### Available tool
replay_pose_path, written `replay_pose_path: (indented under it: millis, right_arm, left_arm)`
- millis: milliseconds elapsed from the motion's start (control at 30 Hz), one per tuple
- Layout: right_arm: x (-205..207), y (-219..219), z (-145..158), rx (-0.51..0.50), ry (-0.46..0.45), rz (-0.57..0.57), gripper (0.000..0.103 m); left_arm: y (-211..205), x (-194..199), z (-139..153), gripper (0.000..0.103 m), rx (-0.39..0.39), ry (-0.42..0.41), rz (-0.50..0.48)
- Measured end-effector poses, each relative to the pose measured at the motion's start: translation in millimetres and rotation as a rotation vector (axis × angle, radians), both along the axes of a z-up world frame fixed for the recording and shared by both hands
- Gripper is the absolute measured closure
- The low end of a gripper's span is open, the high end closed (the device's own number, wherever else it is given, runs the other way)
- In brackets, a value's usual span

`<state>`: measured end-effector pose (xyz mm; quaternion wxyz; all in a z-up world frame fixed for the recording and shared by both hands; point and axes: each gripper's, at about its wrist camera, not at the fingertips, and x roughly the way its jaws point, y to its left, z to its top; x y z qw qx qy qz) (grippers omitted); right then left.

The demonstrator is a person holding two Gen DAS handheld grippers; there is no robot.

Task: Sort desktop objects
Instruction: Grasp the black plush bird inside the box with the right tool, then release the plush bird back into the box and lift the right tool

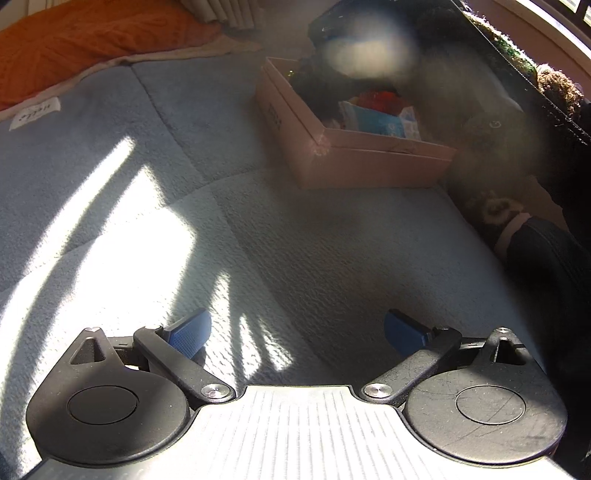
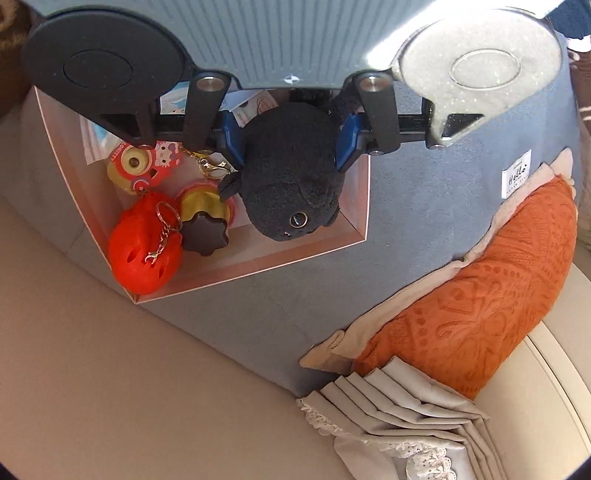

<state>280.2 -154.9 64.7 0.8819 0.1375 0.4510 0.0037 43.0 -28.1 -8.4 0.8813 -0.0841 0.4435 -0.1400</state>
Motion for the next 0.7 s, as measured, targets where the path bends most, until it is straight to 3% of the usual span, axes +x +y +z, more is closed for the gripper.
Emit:
replay_pose_path:
  millis: [200, 333, 467, 500, 600, 700]
  right_arm:
    - [-6, 11, 6, -0.195, -0.044, 0.041, 0.051]
    - [-9, 20, 4, -0.322, -0.056, 0.089, 0.035]
    - [-21, 42, -3, -0.58, -0.137, 0.156, 0.025]
    - [-24, 44, -2, -0.604, -0.144, 0.168, 0.025]
    - [-35, 32, 15, -0.516, -0.129, 0.152, 0.025]
    - [-65, 13, 38, -0.416, -0.157, 0.12, 0.016]
  left_arm:
    - [2, 1, -2, 0.001, 0.016, 0.009, 0.015]
    - [1, 2, -2, 0.001, 0.017, 0.009, 0.014]
    - [2, 1, -2, 0.001, 0.028, 0.013, 0.016]
    - [2, 1, -3, 0.001, 0.031, 0.015, 0.017]
    - [2, 2, -4, 0.001, 0.04, 0.021, 0.017]
    - [2, 0, -4, 0.001, 0.054, 0.018, 0.018]
